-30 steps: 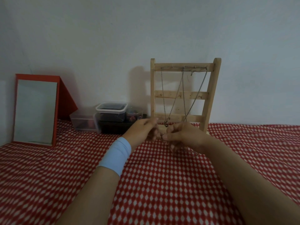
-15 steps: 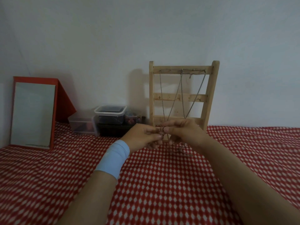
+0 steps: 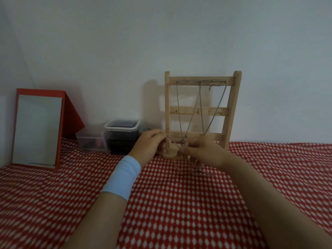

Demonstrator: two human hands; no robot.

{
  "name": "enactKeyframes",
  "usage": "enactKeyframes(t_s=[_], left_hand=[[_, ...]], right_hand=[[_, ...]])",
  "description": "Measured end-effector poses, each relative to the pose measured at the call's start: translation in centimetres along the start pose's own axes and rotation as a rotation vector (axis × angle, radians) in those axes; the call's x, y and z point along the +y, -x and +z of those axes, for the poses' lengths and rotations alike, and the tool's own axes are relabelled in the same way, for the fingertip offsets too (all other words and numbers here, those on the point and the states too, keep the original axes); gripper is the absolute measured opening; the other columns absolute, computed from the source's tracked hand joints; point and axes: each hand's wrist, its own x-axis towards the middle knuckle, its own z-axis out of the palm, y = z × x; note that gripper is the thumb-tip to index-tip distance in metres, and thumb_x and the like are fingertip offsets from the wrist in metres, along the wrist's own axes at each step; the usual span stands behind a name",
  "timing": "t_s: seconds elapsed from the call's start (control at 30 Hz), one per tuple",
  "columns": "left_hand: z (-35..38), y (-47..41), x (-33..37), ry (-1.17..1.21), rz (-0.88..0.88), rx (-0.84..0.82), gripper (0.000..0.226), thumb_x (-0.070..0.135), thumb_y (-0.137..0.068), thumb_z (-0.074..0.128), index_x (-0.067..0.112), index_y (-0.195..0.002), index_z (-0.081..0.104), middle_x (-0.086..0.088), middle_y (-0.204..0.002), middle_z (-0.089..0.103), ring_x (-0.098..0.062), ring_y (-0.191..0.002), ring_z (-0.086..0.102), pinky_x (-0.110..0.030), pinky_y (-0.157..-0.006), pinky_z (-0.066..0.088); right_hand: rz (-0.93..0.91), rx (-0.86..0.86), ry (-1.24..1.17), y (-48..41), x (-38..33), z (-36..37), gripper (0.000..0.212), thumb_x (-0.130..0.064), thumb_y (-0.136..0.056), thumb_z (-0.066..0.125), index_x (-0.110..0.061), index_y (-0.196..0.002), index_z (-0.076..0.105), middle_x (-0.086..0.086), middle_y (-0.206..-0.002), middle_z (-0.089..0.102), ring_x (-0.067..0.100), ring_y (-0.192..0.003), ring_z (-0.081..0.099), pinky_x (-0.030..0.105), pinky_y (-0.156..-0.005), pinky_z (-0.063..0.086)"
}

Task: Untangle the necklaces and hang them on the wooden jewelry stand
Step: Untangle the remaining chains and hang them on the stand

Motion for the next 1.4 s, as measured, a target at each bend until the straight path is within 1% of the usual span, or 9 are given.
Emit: enactKeyframes(t_s=[0.27, 0.4, 0.53, 0.7, 0.8, 1.0, 1.17, 1.27, 1.4], left_hand=[[1.1, 0.3, 1.1, 0.805, -0.212, -0.192, 0.032, 0.023, -0.101, 0.036, 0.016, -0.070, 0.044, 0.000, -0.061, 0.046, -0.017, -0.056, 0.049, -0.031, -0.059, 0.050], [0.4, 0.6, 1.7, 0.708, -0.189, -0.197, 0.032, 0.026, -0.101, 0.037, 0.018, -0.073, 0.049, 0.007, -0.048, 0.030, -0.010, -0.045, 0.034, -0.025, -0.054, 0.040], [0.0, 0.8, 2.5, 0.581, -0.101, -0.100, 0.034, 0.023, -0.103, 0.038, 0.013, -0.074, 0.053, 0.007, -0.044, 0.026, -0.011, -0.050, 0.033, -0.025, -0.061, 0.040], [-0.9, 0.9, 2.9, 0.433, -0.005, -0.115, 0.035, 0.021, -0.103, 0.040, 0.011, -0.071, 0.052, 0.007, -0.044, 0.028, -0.009, -0.050, 0.038, -0.024, -0.069, 0.045], [-1.3, 0.9, 2.9, 0.308, 0.064, -0.088, 0.031, 0.018, -0.102, 0.043, 0.008, -0.075, 0.053, 0.009, -0.043, 0.033, -0.018, -0.063, 0.041, -0.027, -0.080, 0.046], [-1.2, 0.9, 2.5, 0.318, -0.032, -0.105, 0.022, 0.018, -0.102, 0.047, 0.011, -0.088, 0.063, 0.005, -0.050, 0.036, -0.010, -0.042, 0.032, -0.028, -0.050, 0.041], [-1.8, 0.9, 2.6, -0.132, 0.009, 0.000, 0.018, 0.022, -0.096, 0.058, 0.016, -0.081, 0.067, 0.010, -0.051, 0.048, -0.007, -0.045, 0.040, -0.024, -0.046, 0.038], [-1.9, 0.9, 2.8, 0.019, -0.072, -0.046, 0.029, 0.015, -0.098, 0.048, 0.011, -0.071, 0.054, 0.003, -0.052, 0.040, -0.010, -0.041, 0.032, -0.026, -0.047, 0.032], [-2.0, 0.9, 2.8, 0.393, -0.134, -0.096, 0.035, 0.017, -0.099, 0.040, 0.018, -0.063, 0.040, 0.002, -0.056, 0.038, -0.008, -0.038, 0.028, -0.020, -0.038, 0.027]], right_hand=[[0.048, 0.113, -0.372, 0.2, -1.3, 0.2, 0.039, -0.031, -0.108, 0.042, -0.006, -0.084, 0.060, 0.006, -0.069, 0.058, 0.022, -0.066, 0.057, 0.040, -0.077, 0.056], [-0.003, 0.084, -0.266, 0.4, -1.2, 0.0, 0.039, -0.041, -0.098, 0.061, -0.009, -0.078, 0.067, -0.003, -0.059, 0.044, 0.012, -0.055, 0.044, 0.033, -0.067, 0.051], [0.056, 0.099, -0.167, 0.1, -0.5, 0.1, 0.027, -0.024, -0.096, 0.069, -0.010, -0.074, 0.060, -0.002, -0.061, 0.051, 0.011, -0.054, 0.046, 0.027, -0.059, 0.044], [0.222, 0.153, -0.253, -0.2, 0.0, 0.4, 0.030, -0.032, -0.103, 0.053, -0.008, -0.091, 0.066, 0.003, -0.078, 0.066, 0.017, -0.071, 0.059, 0.031, -0.070, 0.052], [0.217, 0.202, -0.033, -0.6, 0.5, 0.5, 0.012, -0.023, -0.095, 0.063, -0.012, -0.099, 0.065, 0.003, -0.089, 0.065, 0.016, -0.078, 0.060, 0.031, -0.074, 0.052], [0.154, 0.097, 0.084, -0.6, 0.0, 0.7, 0.034, 0.009, -0.091, 0.054, -0.020, -0.105, 0.066, -0.005, -0.103, 0.066, 0.004, -0.095, 0.061, 0.015, -0.072, 0.049], [0.269, 0.308, -0.427, -0.7, -0.4, 0.1, 0.022, 0.000, -0.101, 0.048, -0.003, -0.098, 0.070, 0.011, -0.083, 0.072, 0.018, -0.065, 0.062, 0.028, -0.059, 0.053], [0.279, 0.314, -0.656, -0.6, -0.8, 0.1, 0.021, -0.001, -0.100, 0.048, -0.001, -0.093, 0.068, 0.006, -0.064, 0.069, 0.021, -0.059, 0.062, 0.035, -0.063, 0.055], [0.282, 0.229, -0.423, -0.4, -0.3, -0.3, 0.020, -0.020, -0.099, 0.064, -0.002, -0.091, 0.067, 0.001, -0.062, 0.059, 0.014, -0.055, 0.054, 0.032, -0.062, 0.051]])
